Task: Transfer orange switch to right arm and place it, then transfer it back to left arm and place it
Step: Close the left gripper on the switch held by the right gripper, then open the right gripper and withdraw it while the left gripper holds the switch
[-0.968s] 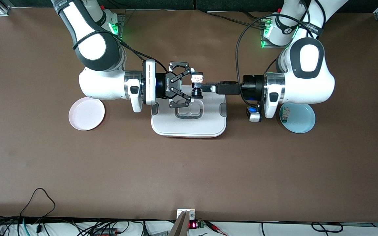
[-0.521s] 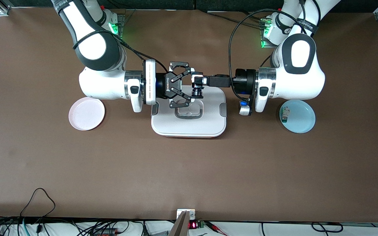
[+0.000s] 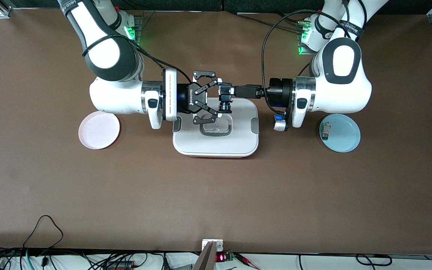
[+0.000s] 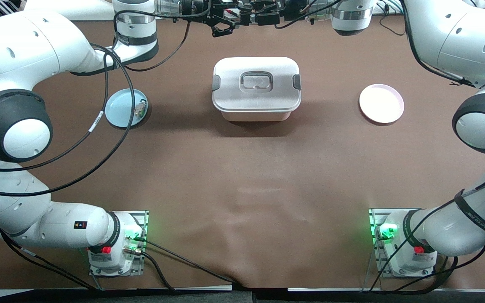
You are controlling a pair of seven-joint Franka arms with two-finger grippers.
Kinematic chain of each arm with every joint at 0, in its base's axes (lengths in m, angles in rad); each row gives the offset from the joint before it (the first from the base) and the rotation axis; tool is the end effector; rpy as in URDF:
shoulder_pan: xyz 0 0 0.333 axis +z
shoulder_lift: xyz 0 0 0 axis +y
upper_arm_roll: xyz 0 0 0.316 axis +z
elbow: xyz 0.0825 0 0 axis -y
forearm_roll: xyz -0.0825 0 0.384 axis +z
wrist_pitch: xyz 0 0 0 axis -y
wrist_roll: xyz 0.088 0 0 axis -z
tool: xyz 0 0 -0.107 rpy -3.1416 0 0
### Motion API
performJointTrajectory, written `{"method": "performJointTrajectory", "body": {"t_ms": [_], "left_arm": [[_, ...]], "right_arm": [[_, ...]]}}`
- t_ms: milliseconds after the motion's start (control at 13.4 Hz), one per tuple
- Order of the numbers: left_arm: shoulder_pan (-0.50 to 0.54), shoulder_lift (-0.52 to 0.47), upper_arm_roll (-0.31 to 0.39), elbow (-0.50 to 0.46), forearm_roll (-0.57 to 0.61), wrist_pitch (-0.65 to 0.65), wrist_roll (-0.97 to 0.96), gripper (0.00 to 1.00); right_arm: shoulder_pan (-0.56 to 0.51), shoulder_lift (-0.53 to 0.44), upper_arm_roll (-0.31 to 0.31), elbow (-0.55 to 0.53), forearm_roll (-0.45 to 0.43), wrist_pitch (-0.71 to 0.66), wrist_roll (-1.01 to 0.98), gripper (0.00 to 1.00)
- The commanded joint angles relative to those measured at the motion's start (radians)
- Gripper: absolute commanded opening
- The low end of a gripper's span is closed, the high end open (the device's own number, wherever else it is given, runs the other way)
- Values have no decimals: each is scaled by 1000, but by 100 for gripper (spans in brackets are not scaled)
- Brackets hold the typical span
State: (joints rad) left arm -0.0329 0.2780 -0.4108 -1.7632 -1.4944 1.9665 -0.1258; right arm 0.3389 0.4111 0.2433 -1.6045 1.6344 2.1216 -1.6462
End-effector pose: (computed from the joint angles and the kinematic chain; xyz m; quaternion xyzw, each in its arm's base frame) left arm 0.5702 -0.3156 0.4745 0.7321 0.1681 -0.2139 0.6246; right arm 0.5763 0.4027 0.4566 -0.6022 -0.4261 -0.3679 0.5661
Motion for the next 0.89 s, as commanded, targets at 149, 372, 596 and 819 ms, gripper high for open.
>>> {"method": "performJointTrajectory", "body": {"t_ms": [149,372,596,819], "left_arm": [[13,-34,-5,-32,-23,-2,-11,0],[19,-34,-5,-32,-23,-6,-11,0],[19,-34,-5,-32,-18,-8,-11,0],[19,-31,-2,-32,25,-37,11,0]], "right_arm": [[6,-8,1,-12,16,15,-12,52],[2,-18,1,-26,18,9,-9,100],[3,-26,1,-29,16,11,6,100],[0,-37,1,-37,16,11,17,100]]}}
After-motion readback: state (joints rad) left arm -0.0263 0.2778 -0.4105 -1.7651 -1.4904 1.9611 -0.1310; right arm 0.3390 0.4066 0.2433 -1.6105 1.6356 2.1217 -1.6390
